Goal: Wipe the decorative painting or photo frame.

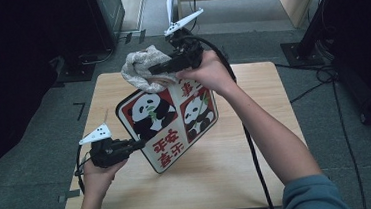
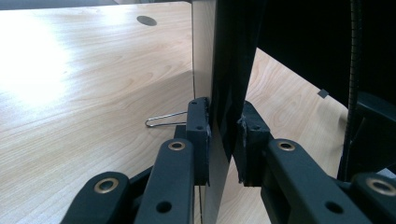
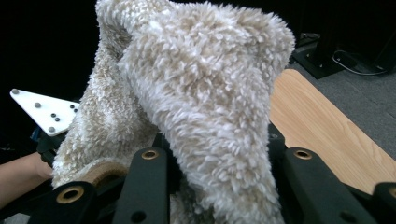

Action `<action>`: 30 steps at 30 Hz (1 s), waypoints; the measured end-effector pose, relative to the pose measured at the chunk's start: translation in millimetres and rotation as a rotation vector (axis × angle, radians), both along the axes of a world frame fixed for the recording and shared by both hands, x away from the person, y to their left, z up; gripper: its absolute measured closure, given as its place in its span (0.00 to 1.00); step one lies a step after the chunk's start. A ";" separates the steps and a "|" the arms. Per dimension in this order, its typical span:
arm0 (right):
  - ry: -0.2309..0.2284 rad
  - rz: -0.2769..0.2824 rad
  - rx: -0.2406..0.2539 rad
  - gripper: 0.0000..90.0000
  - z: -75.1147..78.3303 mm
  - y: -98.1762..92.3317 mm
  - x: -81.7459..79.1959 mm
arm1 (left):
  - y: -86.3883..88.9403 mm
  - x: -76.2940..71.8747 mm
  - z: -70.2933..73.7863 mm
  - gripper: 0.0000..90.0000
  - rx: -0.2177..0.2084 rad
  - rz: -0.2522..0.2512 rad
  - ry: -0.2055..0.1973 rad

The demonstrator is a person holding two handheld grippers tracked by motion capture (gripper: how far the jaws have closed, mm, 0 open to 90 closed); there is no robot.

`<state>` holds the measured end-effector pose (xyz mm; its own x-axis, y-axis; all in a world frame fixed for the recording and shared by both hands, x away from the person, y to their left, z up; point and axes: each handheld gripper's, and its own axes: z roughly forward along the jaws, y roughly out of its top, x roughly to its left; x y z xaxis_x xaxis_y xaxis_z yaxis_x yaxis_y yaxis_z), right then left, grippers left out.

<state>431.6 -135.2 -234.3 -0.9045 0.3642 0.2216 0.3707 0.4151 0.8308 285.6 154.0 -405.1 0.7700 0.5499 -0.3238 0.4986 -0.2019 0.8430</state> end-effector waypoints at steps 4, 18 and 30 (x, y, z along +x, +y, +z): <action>0.002 -0.011 0.002 0.73 0.1 -5.9 2.9 | 0.2 0.1 0.1 0.87 0.004 -0.001 -0.002; 0.008 -0.045 0.005 0.73 -0.8 -21.6 11.5 | 0.7 0.0 0.1 0.87 0.006 -0.002 -0.002; 0.003 -0.076 0.004 0.73 -1.1 -33.4 17.5 | 1.1 0.0 0.0 0.87 0.006 -0.003 -0.003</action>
<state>449.0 -168.5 -235.4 -0.8737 0.4309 0.2259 0.4036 0.3826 0.8311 285.5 155.0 -405.1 0.7727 0.5492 -0.3182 0.4956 -0.2089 0.8430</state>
